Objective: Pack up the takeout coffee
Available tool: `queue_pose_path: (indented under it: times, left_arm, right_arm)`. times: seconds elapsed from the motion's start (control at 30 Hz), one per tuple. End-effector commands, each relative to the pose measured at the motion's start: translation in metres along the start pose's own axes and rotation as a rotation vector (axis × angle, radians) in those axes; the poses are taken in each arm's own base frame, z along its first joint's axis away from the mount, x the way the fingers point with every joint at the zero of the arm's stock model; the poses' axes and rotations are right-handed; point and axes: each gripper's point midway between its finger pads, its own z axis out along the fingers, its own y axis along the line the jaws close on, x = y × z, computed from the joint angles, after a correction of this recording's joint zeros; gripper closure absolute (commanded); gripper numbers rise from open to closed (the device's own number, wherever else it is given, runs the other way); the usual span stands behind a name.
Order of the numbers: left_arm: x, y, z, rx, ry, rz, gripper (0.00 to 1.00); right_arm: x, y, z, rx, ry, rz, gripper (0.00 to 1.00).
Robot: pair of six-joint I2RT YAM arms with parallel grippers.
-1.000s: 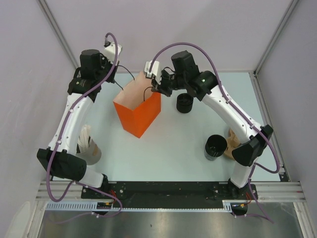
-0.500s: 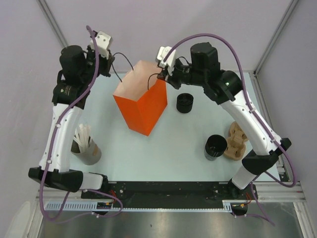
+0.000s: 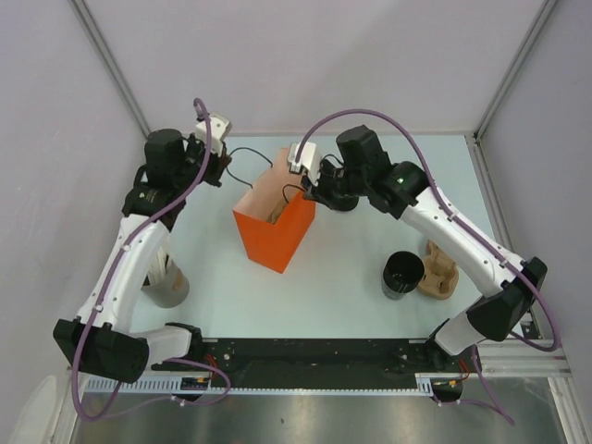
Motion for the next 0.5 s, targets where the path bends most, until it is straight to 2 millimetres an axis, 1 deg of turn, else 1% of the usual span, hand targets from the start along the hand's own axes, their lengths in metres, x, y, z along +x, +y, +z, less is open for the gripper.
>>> queue_pose_path:
  times: [0.0, 0.07, 0.1, 0.13, 0.17, 0.2, 0.23, 0.3, 0.37, 0.4, 0.43, 0.47]
  left_arm:
    - [-0.073, 0.004, -0.028, -0.020, -0.198, 0.046, 1.00]
    - [-0.089, 0.007, -0.034, -0.027, -0.232, 0.051, 1.00]
    - [-0.094, 0.008, -0.036, -0.031, -0.243, 0.052, 1.00]
    - [-0.099, 0.010, -0.037, -0.038, -0.251, 0.052, 1.00]
    - [-0.111, 0.012, -0.042, -0.049, -0.277, 0.057, 0.99]
    - [-0.115, 0.014, -0.041, -0.054, -0.279, 0.054, 1.00]
    - [-0.124, 0.017, -0.045, -0.067, -0.298, 0.057, 1.00]
    - [-0.130, 0.018, -0.047, -0.071, -0.311, 0.056, 1.00]
    - [-0.128, 0.017, -0.046, -0.067, -0.307, 0.049, 1.00]
    - [-0.124, 0.016, -0.045, -0.064, -0.302, 0.046, 1.00]
    - [-0.113, 0.014, -0.042, -0.058, -0.284, 0.040, 1.00]
    - [-0.108, 0.013, -0.041, -0.058, -0.281, 0.038, 1.00]
  right_arm:
    - [-0.069, -0.020, -0.039, 0.092, -0.165, -0.055, 1.00]
    - [-0.078, -0.023, -0.045, 0.104, -0.180, -0.062, 1.00]
    - [-0.091, -0.026, -0.055, 0.120, -0.206, -0.075, 1.00]
    - [-0.095, -0.028, -0.056, 0.125, -0.209, -0.073, 1.00]
    - [-0.102, -0.030, -0.061, 0.133, -0.224, -0.080, 1.00]
    - [-0.114, -0.033, -0.071, 0.148, -0.248, -0.089, 1.00]
    - [-0.119, -0.034, -0.074, 0.150, -0.259, -0.091, 1.00]
    - [-0.126, -0.034, -0.081, 0.151, -0.275, -0.092, 1.00]
    - [-0.126, -0.031, -0.081, 0.136, -0.280, -0.084, 1.00]
    - [-0.122, -0.029, -0.078, 0.127, -0.272, -0.082, 1.00]
    - [-0.108, -0.025, -0.068, 0.106, -0.241, -0.067, 1.00]
    - [-0.102, -0.022, -0.066, 0.099, -0.233, -0.065, 1.00]
